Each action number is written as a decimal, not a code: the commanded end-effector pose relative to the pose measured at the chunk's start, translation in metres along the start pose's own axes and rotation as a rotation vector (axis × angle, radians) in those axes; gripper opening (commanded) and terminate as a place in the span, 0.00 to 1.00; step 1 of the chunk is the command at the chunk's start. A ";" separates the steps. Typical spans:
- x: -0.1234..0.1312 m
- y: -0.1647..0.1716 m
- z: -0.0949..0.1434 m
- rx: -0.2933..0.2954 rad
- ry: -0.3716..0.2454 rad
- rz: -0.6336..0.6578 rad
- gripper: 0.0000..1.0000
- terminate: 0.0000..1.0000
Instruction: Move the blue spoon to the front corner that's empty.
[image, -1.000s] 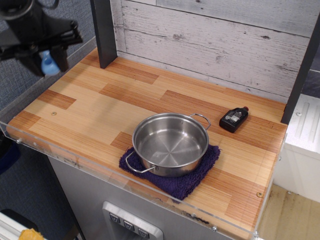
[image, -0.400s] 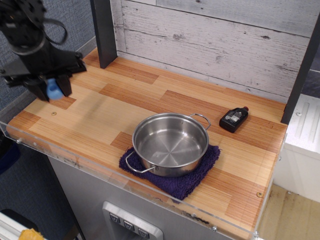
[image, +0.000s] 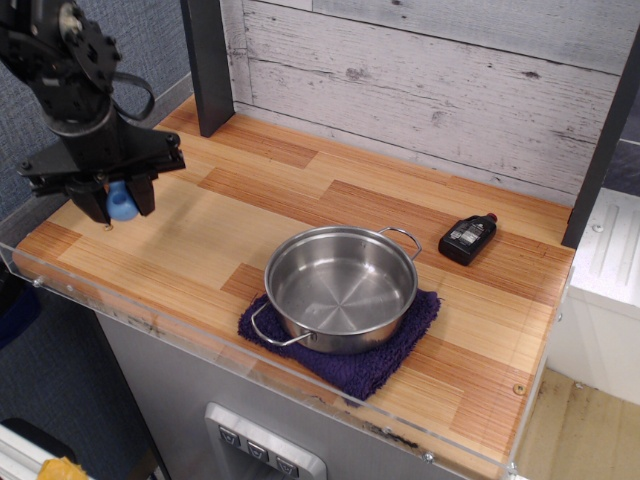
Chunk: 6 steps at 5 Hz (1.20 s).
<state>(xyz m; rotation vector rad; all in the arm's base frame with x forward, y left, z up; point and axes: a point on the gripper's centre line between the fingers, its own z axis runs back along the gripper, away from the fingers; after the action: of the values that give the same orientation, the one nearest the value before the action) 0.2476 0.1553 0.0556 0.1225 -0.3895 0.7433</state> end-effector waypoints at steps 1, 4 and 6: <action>-0.010 0.006 -0.010 -0.011 -0.020 0.003 0.00 0.00; -0.020 0.009 -0.029 -0.031 -0.002 0.013 0.00 0.00; -0.020 0.017 -0.028 -0.005 0.042 0.056 1.00 0.00</action>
<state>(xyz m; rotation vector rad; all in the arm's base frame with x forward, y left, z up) 0.2351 0.1560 0.0159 0.0822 -0.3221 0.7900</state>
